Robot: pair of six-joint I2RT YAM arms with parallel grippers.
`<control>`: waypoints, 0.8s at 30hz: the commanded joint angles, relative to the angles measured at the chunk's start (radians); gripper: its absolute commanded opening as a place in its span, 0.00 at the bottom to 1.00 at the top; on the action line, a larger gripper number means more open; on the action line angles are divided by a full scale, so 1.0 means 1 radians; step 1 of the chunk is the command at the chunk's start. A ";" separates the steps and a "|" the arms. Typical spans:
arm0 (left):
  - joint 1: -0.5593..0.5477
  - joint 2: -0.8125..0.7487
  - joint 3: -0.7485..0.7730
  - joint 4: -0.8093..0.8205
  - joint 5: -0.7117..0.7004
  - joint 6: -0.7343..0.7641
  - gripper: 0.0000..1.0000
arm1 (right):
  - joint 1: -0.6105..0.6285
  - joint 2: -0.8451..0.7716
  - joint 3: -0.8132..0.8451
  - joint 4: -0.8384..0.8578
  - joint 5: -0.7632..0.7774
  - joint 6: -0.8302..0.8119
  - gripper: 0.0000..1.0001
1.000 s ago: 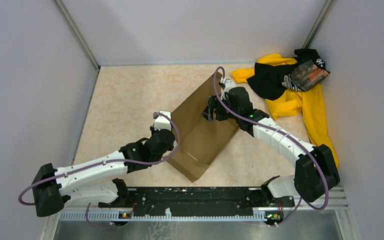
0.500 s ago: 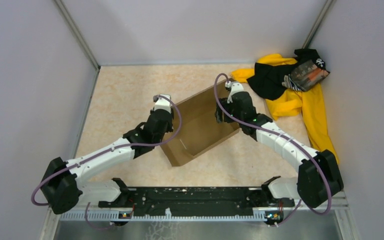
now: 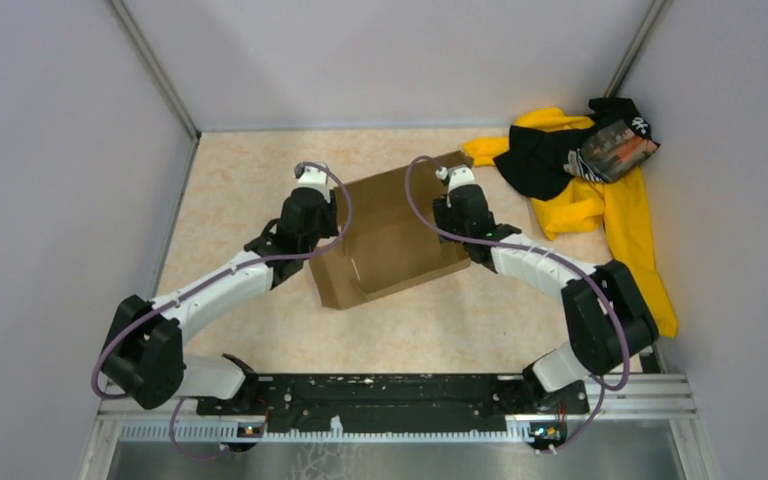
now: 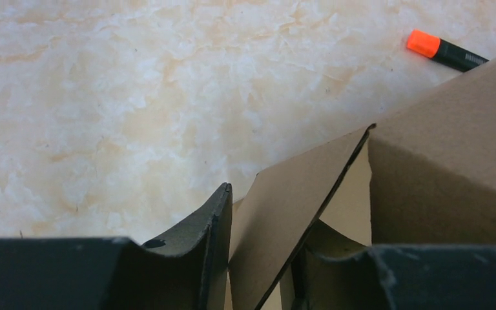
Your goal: Fold the paper box
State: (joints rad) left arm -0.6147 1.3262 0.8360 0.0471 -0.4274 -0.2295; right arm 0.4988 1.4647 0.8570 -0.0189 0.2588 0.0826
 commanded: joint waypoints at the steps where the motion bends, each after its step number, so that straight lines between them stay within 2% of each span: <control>1: 0.045 0.037 0.057 0.055 0.082 0.027 0.36 | -0.008 0.060 0.022 0.116 0.050 -0.052 0.58; 9: 0.097 0.050 0.070 0.065 0.145 0.032 0.44 | -0.008 0.180 0.059 0.153 0.079 -0.062 0.53; 18: 0.104 0.007 0.057 0.039 0.160 -0.003 0.62 | -0.008 0.229 0.089 0.154 0.092 -0.046 0.34; 24: 0.101 -0.070 0.060 -0.025 0.135 -0.044 0.66 | -0.008 0.230 0.090 0.137 0.097 -0.023 0.26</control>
State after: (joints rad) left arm -0.5190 1.3270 0.8742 0.0559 -0.2859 -0.2310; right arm 0.4988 1.6901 0.8997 0.0875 0.3401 0.0322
